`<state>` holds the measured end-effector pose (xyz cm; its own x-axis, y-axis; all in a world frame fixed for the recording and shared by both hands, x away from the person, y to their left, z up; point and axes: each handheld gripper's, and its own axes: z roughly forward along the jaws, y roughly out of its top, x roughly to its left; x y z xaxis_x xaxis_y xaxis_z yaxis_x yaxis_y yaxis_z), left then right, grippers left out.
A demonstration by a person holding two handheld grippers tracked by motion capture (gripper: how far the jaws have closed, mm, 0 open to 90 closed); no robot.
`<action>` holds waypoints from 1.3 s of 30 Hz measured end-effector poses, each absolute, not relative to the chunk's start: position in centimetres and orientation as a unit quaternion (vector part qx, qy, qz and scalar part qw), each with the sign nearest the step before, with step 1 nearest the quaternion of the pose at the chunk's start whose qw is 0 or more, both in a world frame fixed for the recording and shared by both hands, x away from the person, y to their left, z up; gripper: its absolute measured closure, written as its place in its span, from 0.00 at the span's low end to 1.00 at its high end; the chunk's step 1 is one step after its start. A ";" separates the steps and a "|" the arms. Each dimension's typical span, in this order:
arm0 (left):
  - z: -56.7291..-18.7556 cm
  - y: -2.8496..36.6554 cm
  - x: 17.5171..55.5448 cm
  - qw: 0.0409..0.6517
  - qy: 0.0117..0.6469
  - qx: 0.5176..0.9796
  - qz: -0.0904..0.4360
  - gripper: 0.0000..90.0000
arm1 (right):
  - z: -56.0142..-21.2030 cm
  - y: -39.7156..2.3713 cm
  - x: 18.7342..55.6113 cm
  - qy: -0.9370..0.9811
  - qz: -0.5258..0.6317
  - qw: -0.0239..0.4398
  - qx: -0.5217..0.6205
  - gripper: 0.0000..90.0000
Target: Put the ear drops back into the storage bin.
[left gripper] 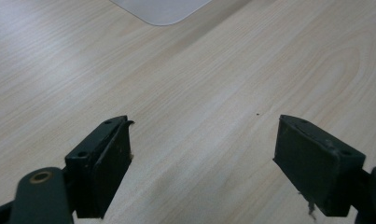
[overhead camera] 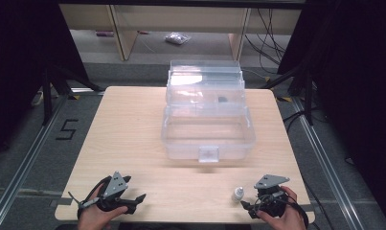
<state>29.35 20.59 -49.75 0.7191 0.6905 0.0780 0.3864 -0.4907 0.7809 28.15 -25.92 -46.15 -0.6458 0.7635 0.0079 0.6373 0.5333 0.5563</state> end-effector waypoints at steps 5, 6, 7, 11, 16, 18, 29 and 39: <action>-49.8 20.5 29.3 0.397 0.327 0.836 0.192 0.20 | -46.0 -25.6 28.3 0.877 0.256 0.119 0.389 0.27; -49.8 20.5 29.3 0.396 0.326 0.837 0.192 0.20 | -46.0 -25.6 28.5 0.881 0.254 0.125 0.378 0.27; -49.8 20.5 29.3 0.396 0.327 0.836 0.192 0.20 | -46.0 -25.4 28.5 0.881 0.253 0.123 0.381 0.27; -49.7 20.6 29.4 0.387 0.321 0.842 0.196 0.20 | -45.9 -24.9 28.9 0.889 0.244 0.123 0.368 0.28; -49.8 20.6 29.5 0.391 0.321 0.840 0.196 0.20 | -45.9 -24.2 29.3 0.895 0.229 0.120 0.362 0.30; -49.8 20.6 29.5 0.391 0.322 0.840 0.196 0.20 | -45.8 -23.9 29.3 0.897 0.224 0.115 0.363 0.31; -49.9 20.6 29.5 0.393 0.322 0.839 0.194 0.20 | -45.9 -22.6 30.3 0.915 0.193 0.108 0.336 0.40; -49.9 20.6 29.5 0.395 0.324 0.837 0.193 0.20 | -45.7 -21.7 31.1 0.927 0.171 0.094 0.320 0.47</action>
<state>29.48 20.61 -49.94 0.7152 0.6957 0.0674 0.3901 -0.4773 0.7874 31.09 -21.74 -45.73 -0.7782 0.6247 -0.0644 0.5608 0.7374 0.3765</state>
